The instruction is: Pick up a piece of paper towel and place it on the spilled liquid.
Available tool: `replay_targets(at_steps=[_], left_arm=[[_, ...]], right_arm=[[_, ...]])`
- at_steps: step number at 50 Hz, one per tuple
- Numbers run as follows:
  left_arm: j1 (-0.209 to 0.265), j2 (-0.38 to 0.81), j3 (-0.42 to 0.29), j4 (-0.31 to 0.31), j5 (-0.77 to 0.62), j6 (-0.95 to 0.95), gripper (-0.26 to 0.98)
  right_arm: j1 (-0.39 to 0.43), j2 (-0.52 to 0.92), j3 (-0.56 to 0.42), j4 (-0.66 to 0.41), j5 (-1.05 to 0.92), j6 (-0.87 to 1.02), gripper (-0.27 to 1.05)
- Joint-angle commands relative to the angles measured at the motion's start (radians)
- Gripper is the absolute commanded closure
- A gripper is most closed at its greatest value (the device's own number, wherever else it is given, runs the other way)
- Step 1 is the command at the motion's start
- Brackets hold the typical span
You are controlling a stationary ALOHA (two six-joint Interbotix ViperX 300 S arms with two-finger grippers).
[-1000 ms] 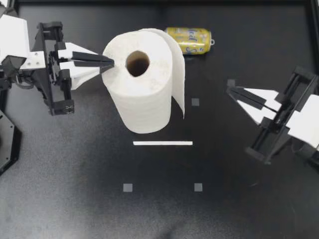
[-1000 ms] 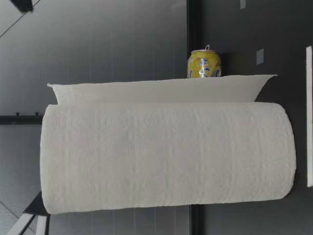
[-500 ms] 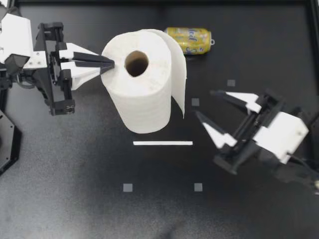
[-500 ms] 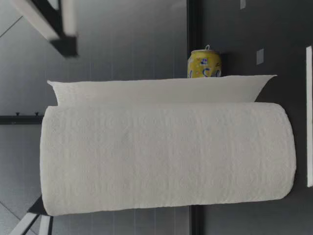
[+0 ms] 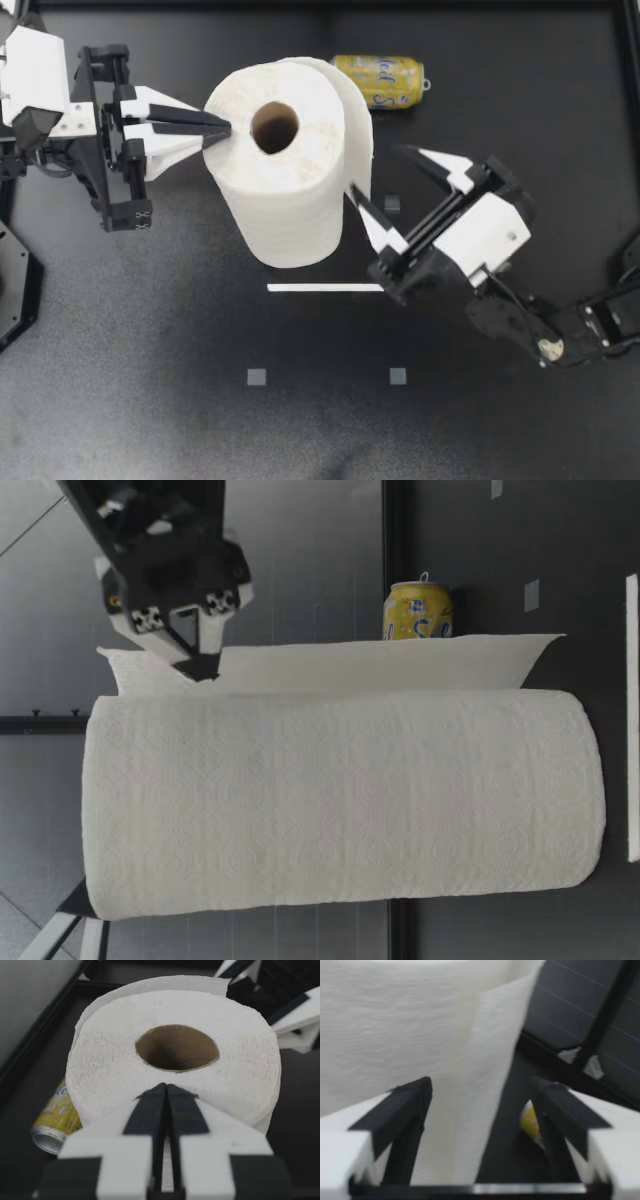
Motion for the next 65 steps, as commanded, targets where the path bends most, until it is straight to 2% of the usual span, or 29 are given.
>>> replay_targets(at_steps=[1, 19, 29, 34, 45, 48, 51, 65], left_arm=[[0.003, 0.003, -0.009, -0.002, 0.005, 0.000, 0.59], [0.003, 0.005, -0.008, -0.003, 0.005, -0.003, 0.59], [0.003, 0.008, -0.006, -0.011, 0.005, -0.003, 0.59], [0.005, 0.014, -0.006, -0.014, 0.005, -0.003, 0.60], [0.003, 0.020, -0.006, -0.014, 0.009, -0.003, 0.60], [0.003, 0.023, -0.008, -0.014, 0.025, -0.003, 0.60], [0.003, 0.028, -0.008, -0.014, 0.040, -0.005, 0.60], [0.003, 0.031, -0.003, -0.014, 0.057, -0.009, 0.60]], right_arm=[[-0.025, -0.014, -0.021, -0.003, 0.014, 0.002, 0.02], [-0.120, 0.023, -0.063, -0.009, -0.002, -0.005, 0.03], [-0.129, 0.052, -0.083, -0.011, -0.012, -0.005, 0.06], [-0.129, 0.052, -0.084, -0.011, -0.017, -0.005, 0.20], [-0.129, 0.038, -0.078, -0.006, -0.025, -0.003, 0.75], [-0.129, 0.037, -0.080, -0.005, -0.035, 0.000, 0.86], [-0.129, 0.034, -0.078, 0.002, -0.055, 0.002, 0.90], [-0.129, 0.012, -0.046, 0.052, -0.077, 0.002, 0.90]])
